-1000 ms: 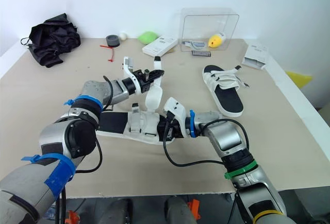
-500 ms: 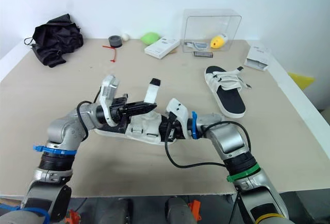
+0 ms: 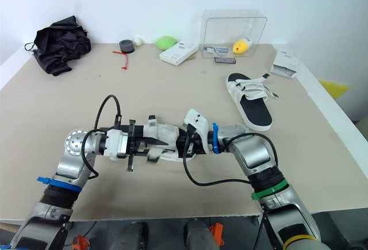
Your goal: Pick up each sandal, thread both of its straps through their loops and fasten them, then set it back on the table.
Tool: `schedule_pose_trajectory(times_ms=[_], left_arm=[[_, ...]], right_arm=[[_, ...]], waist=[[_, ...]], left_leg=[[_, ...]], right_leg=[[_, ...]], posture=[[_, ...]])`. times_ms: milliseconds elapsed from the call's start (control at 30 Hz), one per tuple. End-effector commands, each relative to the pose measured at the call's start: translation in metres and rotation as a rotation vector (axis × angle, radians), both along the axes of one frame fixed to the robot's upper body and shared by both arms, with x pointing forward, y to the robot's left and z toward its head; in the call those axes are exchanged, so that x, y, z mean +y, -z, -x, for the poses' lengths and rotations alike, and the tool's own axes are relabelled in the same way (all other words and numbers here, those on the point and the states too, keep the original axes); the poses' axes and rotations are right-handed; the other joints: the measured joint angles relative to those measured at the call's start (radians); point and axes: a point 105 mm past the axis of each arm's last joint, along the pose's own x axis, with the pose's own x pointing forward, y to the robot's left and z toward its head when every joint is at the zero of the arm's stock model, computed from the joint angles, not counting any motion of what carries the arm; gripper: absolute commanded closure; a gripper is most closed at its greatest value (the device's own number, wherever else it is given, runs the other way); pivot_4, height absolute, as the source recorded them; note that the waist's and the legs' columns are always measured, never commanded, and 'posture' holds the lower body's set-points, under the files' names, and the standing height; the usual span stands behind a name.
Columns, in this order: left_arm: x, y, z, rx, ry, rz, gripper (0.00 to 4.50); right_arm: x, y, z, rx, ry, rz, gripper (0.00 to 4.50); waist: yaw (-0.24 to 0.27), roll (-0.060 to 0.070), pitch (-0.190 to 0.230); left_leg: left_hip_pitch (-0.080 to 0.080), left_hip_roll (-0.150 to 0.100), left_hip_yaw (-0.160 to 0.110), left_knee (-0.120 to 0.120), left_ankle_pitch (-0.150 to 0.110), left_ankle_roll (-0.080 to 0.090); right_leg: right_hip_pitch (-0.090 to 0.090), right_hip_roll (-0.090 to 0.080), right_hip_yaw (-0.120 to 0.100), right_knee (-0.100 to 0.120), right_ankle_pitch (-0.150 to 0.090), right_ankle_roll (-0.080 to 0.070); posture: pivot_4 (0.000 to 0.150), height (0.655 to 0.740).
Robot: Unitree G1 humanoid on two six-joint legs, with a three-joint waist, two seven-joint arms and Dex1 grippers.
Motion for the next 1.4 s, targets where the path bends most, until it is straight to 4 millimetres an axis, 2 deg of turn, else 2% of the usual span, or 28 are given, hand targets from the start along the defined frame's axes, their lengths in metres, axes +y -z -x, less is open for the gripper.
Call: schedule_pose_trajectory(times_ms=[33,167,333,433,500,567,600,633,733,833,933,1100,1267,1367,1400], left_arm=[[0.002,-0.007,0.001,-0.07,0.039,-0.026,1.71],[0.024,0.003,0.01,0.037,0.105,-0.172,1.71],[0.05,-0.011,0.004,0.273,0.041,-0.276,1.71],[0.06,-0.012,0.019,0.677,-0.003,-0.331,1.71],[0.062,-0.005,0.034,0.864,-0.003,-0.385,1.71],[0.065,0.017,0.055,0.973,-0.035,-0.479,1.71],[0.064,0.028,0.059,1.03,-0.087,-0.501,1.71],[0.061,0.036,0.059,1.088,-0.144,-0.483,1.71],[0.049,0.04,0.05,1.249,-0.244,-0.357,1.71],[0.038,0.042,0.041,1.302,-0.305,-0.281,1.71],[0.02,0.048,0.023,1.305,-0.383,-0.231,1.71],[0.003,0.046,0.022,1.334,-0.355,-0.217,1.71],[-0.003,0.049,0.022,1.353,-0.353,-0.231,1.71],[-0.005,0.045,0.024,1.357,-0.32,-0.241,2.45],[-0.006,0.042,0.024,1.36,-0.307,-0.239,2.99]], right_arm=[[-0.013,0.028,0.0,0.078,0.058,0.086,4.5],[-0.014,0.027,-0.001,0.072,0.057,0.087,4.5],[-0.015,0.027,-0.003,0.062,0.058,0.091,4.5],[-0.014,0.026,-0.003,0.061,0.047,0.087,4.5],[-0.014,0.026,-0.003,0.059,0.046,0.088,4.5],[-0.012,0.024,-0.004,0.057,0.043,0.085,4.5],[-0.012,0.024,-0.004,0.057,0.042,0.082,4.5],[-0.012,0.024,-0.004,0.056,0.04,0.082,4.5],[-0.012,0.025,-0.003,0.058,0.041,0.084,4.5],[-0.012,0.026,-0.002,0.062,0.041,0.083,4.5],[-0.011,0.026,-0.001,0.063,0.038,0.083,4.5],[-0.01,0.024,-0.002,0.061,0.041,0.081,4.5],[-0.011,0.025,0.0,0.063,0.044,0.083,4.5],[-0.011,0.025,0.0,0.064,0.045,0.085,4.5],[-0.011,0.025,0.0,0.063,0.046,0.084,4.5]], waist=[[0.0,0.0,0.0],[-0.001,0.0,0.0],[-0.004,0.0,0.0],[-0.004,0.0,0.0],[-0.006,-0.002,0.002],[-0.006,-0.001,0.002],[-0.008,0.0,0.003],[-0.008,0.0,0.003],[-0.003,-0.001,0.003],[-0.002,-0.001,0.004],[-0.002,-0.001,0.003],[-0.003,-0.002,0.003],[-0.003,-0.002,0.003],[-0.002,-0.002,0.003],[-0.002,-0.002,0.003]], left_leg=[[0.0,0.0,0.0,0.0,0.0,0.0],[0.0,0.0,0.0,0.0,0.0,0.0],[0.0,0.002,0.0,0.0,0.0,0.001],[0.0,0.002,0.0,0.0,0.0,0.001],[-0.001,0.003,0.0,0.0,0.0,0.001],[0.0,0.003,0.0,-0.001,-0.001,0.002],[0.0,0.003,0.0,-0.001,-0.001,0.003],[0.001,0.004,0.002,-0.001,-0.003,0.005],[0.001,0.005,-0.001,-0.001,-0.003,0.005],[0.0,0.005,-0.001,0.0,-0.002,0.007],[0.001,0.005,-0.001,0.0,-0.001,0.008],[0.001,0.002,-0.001,0.0,-0.001,0.007],[0.001,0.002,-0.003,-0.001,-0.002,0.007],[0.001,0.002,-0.003,0.0,-0.002,0.007],[0.001,0.001,-0.002,0.0,-0.002,0.007]], right_leg=[[0.0,0.0,0.0,0.0,0.0,0.0],[0.0,0.001,0.0,0.0,0.0,0.001],[-0.001,0.001,-0.001,0.0,0.0,0.0],[-0.001,0.001,-0.001,0.0,-0.001,-0.001],[-0.002,0.001,-0.001,0.0,-0.001,-0.002],[-0.002,0.001,-0.001,0.0,-0.002,-0.002],[-0.002,0.001,-0.002,0.0,-0.003,-0.003],[-0.002,0.001,-0.001,0.0,-0.003,-0.004],[-0.002,0.002,-0.003,0.001,-0.004,-0.005],[-0.002,0.002,-0.005,0.001,-0.004,-0.005],[-0.002,0.001,-0.005,0.001,-0.004,-0.006],[0.0,0.001,-0.004,0.001,-0.003,-0.004],[0.0,0.001,-0.005,0.001,0.0,0.0],[0.0,0.001,-0.005,0.001,-0.002,-0.002],[0.0,0.001,-0.004,0.001,-0.002,-0.003]], posture=[[0.15,0.74],[0.15,0.74],[0.15,0.74],[0.15,0.74],[0.15,0.74],[0.15,0.74],[0.15,0.74],[0.15,0.74],[0.15,0.74],[0.15,0.74],[0.15,0.74],[0.15,0.74],[0.15,0.74],[0.15,0.74],[0.15,0.74]])
